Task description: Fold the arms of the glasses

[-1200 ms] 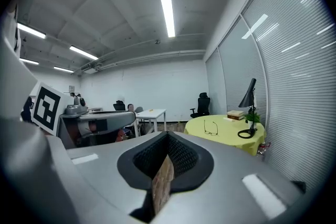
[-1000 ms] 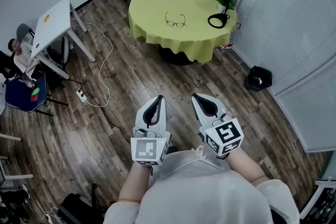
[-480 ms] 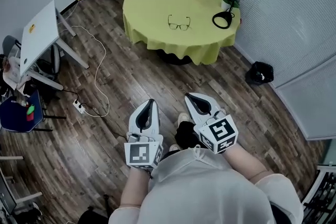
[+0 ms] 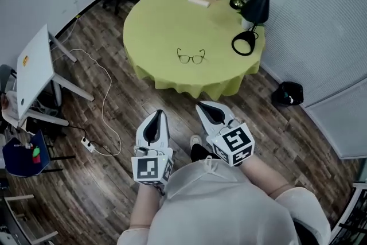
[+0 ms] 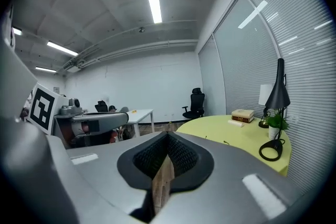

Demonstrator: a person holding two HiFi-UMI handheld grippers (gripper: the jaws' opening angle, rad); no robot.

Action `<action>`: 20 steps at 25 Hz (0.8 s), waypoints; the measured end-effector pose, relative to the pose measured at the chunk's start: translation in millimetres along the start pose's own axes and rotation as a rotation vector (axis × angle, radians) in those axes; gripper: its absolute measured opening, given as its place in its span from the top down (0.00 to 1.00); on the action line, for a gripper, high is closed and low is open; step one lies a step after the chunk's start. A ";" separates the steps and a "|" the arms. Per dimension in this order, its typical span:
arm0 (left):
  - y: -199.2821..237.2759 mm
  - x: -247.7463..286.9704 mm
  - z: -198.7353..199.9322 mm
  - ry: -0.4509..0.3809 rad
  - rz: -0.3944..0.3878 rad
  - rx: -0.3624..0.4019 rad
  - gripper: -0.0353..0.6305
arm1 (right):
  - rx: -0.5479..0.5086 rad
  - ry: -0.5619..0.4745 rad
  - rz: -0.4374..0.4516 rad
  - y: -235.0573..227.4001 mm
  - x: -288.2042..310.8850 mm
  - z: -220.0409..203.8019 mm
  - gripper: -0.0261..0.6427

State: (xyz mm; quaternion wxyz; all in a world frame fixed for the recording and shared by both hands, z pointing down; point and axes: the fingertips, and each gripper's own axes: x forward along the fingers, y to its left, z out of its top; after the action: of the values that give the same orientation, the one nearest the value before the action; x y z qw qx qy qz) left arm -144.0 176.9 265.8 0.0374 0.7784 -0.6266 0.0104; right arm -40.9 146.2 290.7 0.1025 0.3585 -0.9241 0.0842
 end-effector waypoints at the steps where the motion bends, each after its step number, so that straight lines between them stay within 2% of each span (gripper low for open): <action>1: 5.5 20.3 1.6 0.003 -0.004 0.000 0.94 | 0.001 -0.002 -0.004 -15.0 12.3 5.3 0.96; 7: 32.6 130.3 -6.1 0.042 -0.016 -0.018 0.94 | 0.052 0.039 -0.048 -106.1 78.8 5.6 0.96; 11: 43.6 178.5 -20.7 0.097 -0.046 -0.012 0.94 | 0.091 0.080 -0.084 -142.8 109.3 -2.0 0.96; 20: 68.4 288.1 -41.7 0.174 -0.222 -0.033 0.94 | 0.156 0.141 -0.254 -211.3 171.3 -5.4 0.96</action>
State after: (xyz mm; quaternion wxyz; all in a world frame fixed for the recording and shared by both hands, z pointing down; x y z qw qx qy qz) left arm -147.7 -115.5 328.6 0.1054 0.8383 -0.5312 0.0633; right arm -20.2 -117.2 356.1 0.1487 0.4726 -0.8524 0.1669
